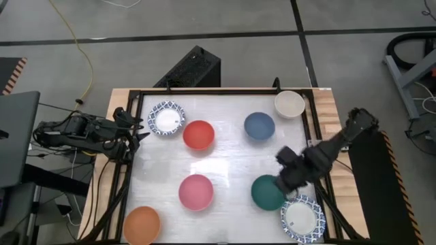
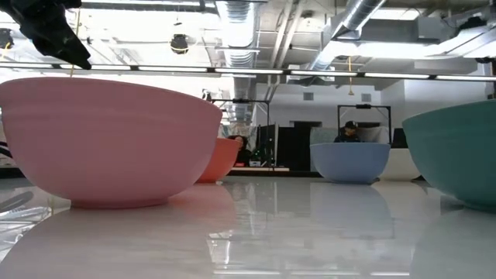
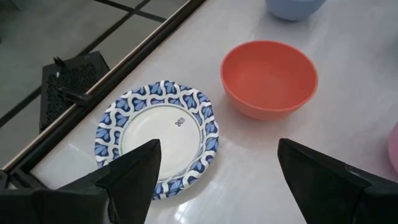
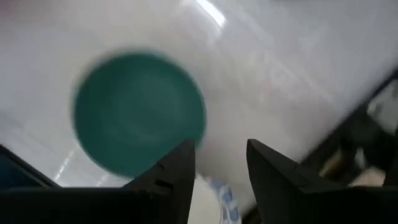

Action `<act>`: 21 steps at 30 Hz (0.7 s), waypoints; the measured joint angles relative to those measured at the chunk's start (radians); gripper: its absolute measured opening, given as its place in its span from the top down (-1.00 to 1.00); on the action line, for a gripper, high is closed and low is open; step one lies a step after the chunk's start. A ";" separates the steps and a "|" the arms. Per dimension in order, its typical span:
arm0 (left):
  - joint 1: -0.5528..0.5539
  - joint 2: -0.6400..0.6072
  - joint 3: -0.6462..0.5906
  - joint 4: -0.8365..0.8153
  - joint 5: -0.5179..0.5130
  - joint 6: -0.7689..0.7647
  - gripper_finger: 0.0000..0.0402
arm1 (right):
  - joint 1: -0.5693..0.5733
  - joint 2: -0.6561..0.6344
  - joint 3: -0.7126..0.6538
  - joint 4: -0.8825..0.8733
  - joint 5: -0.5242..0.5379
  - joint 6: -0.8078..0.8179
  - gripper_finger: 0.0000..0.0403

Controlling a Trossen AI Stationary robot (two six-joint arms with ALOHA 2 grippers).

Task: Nest bowls inside each other
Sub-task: Stack the white pattern bowl on top of the white pattern bowl

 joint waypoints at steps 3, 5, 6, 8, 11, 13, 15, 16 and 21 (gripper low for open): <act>0.000 0.000 0.000 0.000 0.000 -0.007 -0.56 | 0.115 -0.007 -0.079 0.019 -0.052 0.094 0.19; 0.000 0.000 0.000 0.003 0.000 -0.008 -0.56 | 0.183 0.005 -0.123 0.037 -0.067 0.152 0.19; 0.000 0.000 0.000 0.006 -0.002 -0.007 -0.56 | 0.214 0.014 -0.140 0.051 -0.070 0.181 0.19; 0.000 0.000 0.000 0.014 -0.004 -0.003 -0.56 | 0.266 0.033 -0.171 0.085 -0.074 0.228 0.19; 0.000 0.000 0.000 0.031 -0.010 0.007 -0.56 | 0.325 0.052 -0.217 0.161 -0.073 0.304 0.19; 0.000 0.000 0.000 0.039 -0.014 0.016 -0.56 | 0.350 0.061 -0.246 0.230 -0.074 0.319 0.19; 0.000 0.000 0.000 0.040 -0.015 0.017 -0.56 | 0.362 0.074 -0.273 0.295 -0.082 0.319 0.19; 0.000 0.000 0.000 0.041 -0.015 0.017 -0.56 | 0.366 0.085 -0.285 0.318 -0.096 0.315 0.19; 0.000 0.000 0.000 0.042 -0.014 0.017 -0.56 | 0.358 0.103 -0.347 0.446 -0.149 0.247 0.19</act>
